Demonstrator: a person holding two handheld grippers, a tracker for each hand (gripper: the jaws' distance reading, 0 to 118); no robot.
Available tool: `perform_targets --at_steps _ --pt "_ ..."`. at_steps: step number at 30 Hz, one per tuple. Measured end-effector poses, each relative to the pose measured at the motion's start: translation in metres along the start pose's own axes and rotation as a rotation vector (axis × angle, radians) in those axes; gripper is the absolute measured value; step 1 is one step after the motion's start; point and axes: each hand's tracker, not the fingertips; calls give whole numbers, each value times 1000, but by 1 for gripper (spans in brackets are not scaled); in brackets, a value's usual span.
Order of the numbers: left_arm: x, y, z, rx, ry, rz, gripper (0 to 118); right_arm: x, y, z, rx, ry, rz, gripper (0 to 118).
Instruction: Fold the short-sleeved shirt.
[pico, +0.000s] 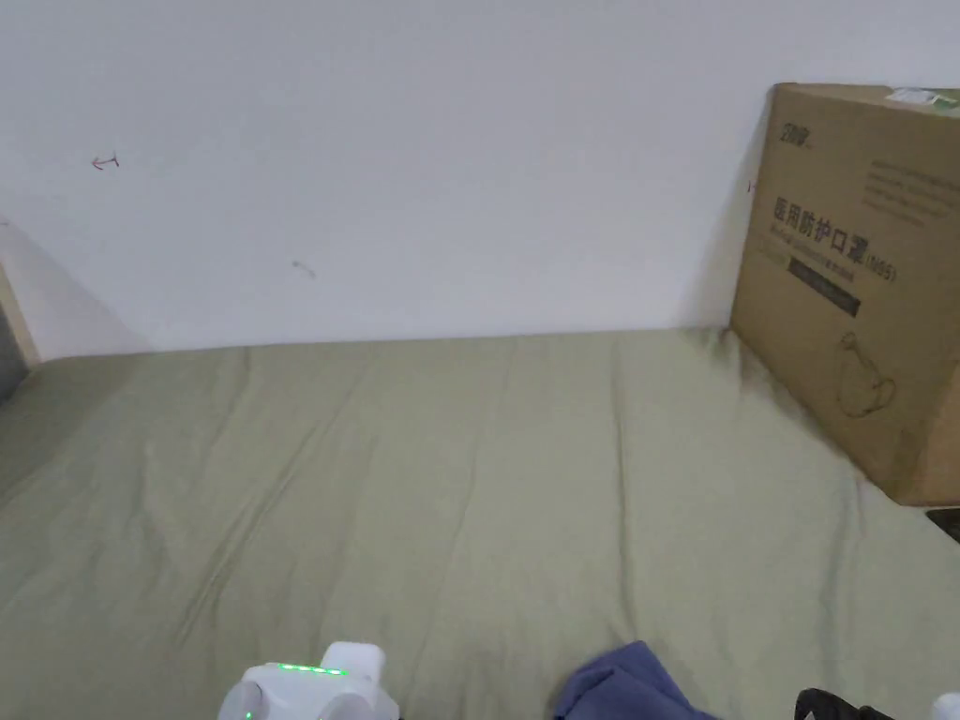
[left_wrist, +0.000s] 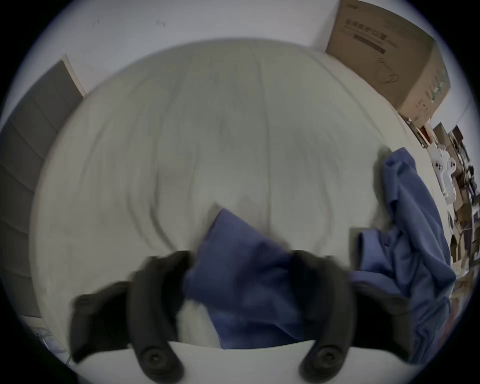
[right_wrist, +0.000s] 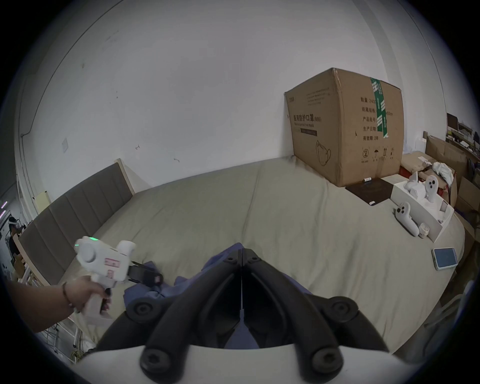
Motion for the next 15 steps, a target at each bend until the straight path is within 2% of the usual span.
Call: perform_targets --at_steps 2,5,7,8,10,11,13,14,15 --pt "-2 -11 19 68 -53 22 6 1 3 -11 -23 -5 13 0" --pt "-23 -24 50 134 -252 153 6 0 20 -42 -114 59 12 0" --pt "-33 -27 69 184 -244 202 6 -6 42 -74 -192 99 18 1" --pt "-36 -30 78 203 -256 216 6 -8 51 -88 -225 122 15 23" --pt "-44 -38 96 246 -303 254 6 -16 67 -124 -306 116 36 87" --pt "-45 -40 103 264 -323 271 6 -19 73 -148 -379 124 25 109" --pt "-48 -48 114 277 -327 276 6 -21 79 -193 -560 176 -20 112" --pt "-49 -53 119 280 -320 273 6 -23 74 -212 -634 162 -30 112" --pt "-43 -54 125 284 -314 271 6 -24 70 -237 -686 131 -1 111"
